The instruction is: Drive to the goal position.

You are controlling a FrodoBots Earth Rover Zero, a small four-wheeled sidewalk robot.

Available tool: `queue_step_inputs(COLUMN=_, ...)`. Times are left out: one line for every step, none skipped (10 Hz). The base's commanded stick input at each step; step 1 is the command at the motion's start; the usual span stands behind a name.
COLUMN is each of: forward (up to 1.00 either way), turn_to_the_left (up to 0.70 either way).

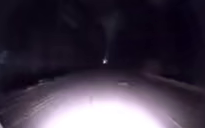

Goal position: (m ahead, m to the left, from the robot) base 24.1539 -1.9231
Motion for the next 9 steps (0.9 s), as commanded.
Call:
queue_step_inputs(forward=1.0, turn_to_the_left=-0.26)
queue_step_inputs(forward=1.0, turn_to_the_left=-0.11)
queue_step_inputs(forward=1.0, turn_to_the_left=0.0)
queue_step_inputs(forward=1.0, turn_to_the_left=0.0)
queue_step_inputs(forward=1.0, turn_to_the_left=0.0)
queue_step_inputs(forward=1.0, turn_to_the_left=0.0)
queue_step_inputs(forward=1.0, turn_to_the_left=0.0)
queue_step_inputs(forward=1.0, turn_to_the_left=0.0)
queue_step_inputs(forward=1.0, turn_to_the_left=0.0)
